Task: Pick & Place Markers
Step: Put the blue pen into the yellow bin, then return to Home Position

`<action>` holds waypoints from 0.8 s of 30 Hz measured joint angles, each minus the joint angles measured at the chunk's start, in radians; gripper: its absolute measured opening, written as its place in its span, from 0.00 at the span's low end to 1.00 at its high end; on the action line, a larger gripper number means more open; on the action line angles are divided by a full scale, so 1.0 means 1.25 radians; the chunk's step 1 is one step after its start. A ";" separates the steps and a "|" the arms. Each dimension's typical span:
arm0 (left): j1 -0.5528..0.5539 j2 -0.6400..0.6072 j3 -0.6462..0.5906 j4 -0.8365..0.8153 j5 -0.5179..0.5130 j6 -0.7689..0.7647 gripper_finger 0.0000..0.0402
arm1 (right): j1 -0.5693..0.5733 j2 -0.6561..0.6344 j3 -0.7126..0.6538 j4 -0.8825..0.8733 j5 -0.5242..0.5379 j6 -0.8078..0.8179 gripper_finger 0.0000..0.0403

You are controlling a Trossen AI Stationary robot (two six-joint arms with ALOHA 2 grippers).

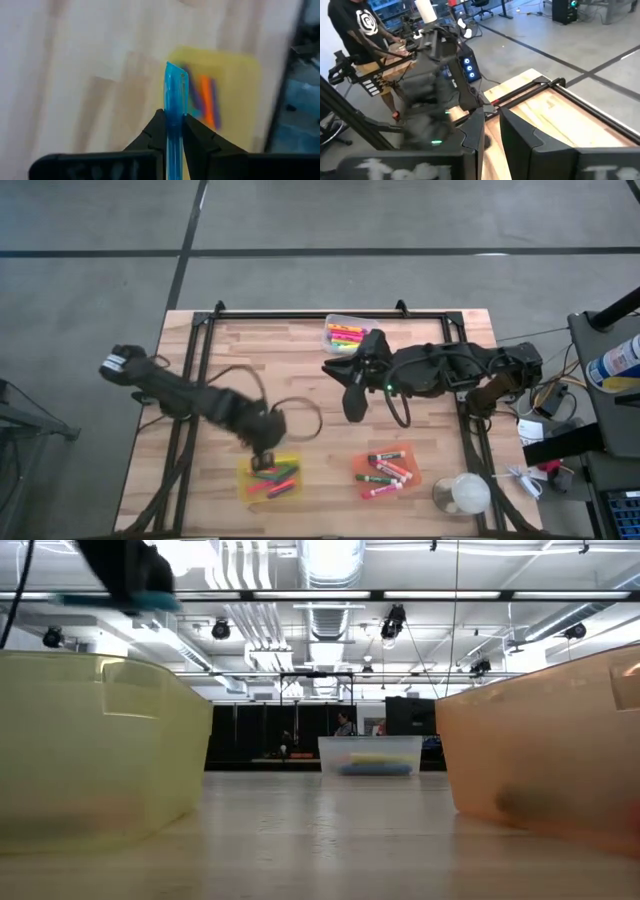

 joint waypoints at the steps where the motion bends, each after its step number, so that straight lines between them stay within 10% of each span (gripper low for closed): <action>1: -0.029 -0.007 0.000 -0.001 -0.002 -0.018 0.09 | -0.001 0.001 -0.001 0.000 0.000 0.006 0.14; 10: -0.240 -0.006 -0.040 0.096 -0.080 -0.103 0.09 | -0.008 0.002 -0.041 0.001 -0.001 0.097 0.14; 24: -0.236 0.009 -0.144 0.215 -0.116 -0.144 0.29 | -0.009 0.002 -0.076 0.008 -0.001 0.189 0.14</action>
